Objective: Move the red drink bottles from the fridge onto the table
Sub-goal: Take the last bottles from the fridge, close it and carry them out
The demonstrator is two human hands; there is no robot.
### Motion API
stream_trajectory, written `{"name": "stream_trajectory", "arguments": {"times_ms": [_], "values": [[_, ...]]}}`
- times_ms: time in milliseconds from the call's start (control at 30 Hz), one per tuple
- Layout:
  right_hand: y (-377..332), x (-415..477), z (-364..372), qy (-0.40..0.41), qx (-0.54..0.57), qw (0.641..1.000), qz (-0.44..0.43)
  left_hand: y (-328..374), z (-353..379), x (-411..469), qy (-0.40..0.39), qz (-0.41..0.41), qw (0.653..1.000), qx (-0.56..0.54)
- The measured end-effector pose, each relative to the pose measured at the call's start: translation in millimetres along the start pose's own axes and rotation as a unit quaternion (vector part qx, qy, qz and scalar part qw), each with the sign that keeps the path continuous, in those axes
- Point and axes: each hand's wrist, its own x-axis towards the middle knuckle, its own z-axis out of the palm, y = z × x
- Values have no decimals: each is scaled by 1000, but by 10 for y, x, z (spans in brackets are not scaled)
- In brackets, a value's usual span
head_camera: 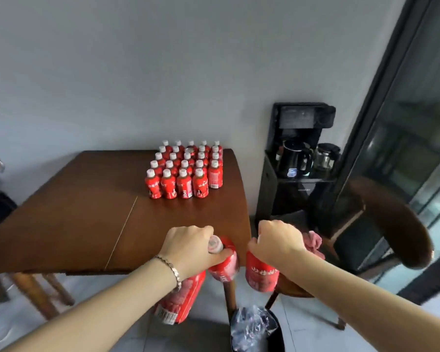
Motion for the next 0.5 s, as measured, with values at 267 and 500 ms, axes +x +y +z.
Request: {"name": "stream_trajectory", "arguments": {"times_ms": [267, 500], "values": [[-380, 1600, 360, -20, 27, 999, -25, -976, 304, 1044, 7, -106, 994, -3], [-736, 2897, 889, -46, 80, 993, 78, -2071, 774, 1785, -37, -73, 997, -10]]}}
